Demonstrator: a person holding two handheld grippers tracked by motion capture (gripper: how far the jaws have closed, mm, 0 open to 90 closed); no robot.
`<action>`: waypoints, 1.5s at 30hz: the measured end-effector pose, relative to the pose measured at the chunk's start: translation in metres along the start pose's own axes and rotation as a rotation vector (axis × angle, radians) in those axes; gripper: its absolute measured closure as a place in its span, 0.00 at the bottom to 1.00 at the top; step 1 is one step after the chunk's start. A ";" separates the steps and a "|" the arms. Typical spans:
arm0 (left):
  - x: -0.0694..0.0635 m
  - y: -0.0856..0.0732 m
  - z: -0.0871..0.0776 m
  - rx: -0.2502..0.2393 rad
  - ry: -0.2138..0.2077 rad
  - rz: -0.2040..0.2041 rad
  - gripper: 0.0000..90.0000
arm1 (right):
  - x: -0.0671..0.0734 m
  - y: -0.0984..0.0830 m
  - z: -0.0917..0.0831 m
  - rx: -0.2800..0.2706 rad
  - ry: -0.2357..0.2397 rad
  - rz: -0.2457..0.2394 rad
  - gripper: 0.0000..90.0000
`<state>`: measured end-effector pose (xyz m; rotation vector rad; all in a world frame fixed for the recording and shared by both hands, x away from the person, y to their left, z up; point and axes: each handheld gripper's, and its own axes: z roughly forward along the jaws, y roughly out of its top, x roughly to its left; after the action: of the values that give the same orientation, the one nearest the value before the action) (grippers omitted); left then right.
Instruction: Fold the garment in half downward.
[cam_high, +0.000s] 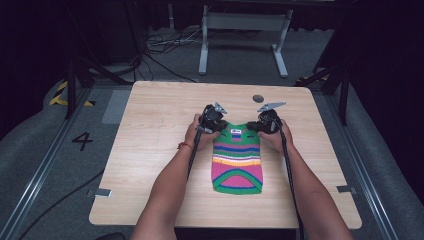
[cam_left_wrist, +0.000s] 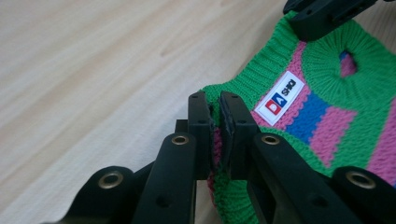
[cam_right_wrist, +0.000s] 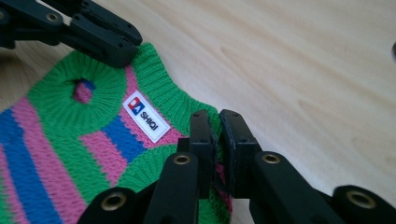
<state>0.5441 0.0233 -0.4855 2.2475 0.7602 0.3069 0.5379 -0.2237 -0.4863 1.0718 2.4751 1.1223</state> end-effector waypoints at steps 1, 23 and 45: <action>0.001 0.001 -0.003 0.000 0.004 0.001 0.93 | 0.001 0.003 -0.002 -0.015 -0.001 -0.006 0.93; -0.029 0.008 -0.073 -0.101 -0.005 0.194 0.91 | 0.034 0.016 -0.058 -0.151 0.071 -0.163 0.93; -0.082 -0.047 -0.097 -0.077 -0.148 0.312 0.91 | 0.080 -0.042 -0.082 -0.056 0.240 -0.286 0.93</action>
<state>0.4173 0.0554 -0.4501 2.2836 0.3141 0.3074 0.4208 -0.2322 -0.4529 0.5702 2.6490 1.2811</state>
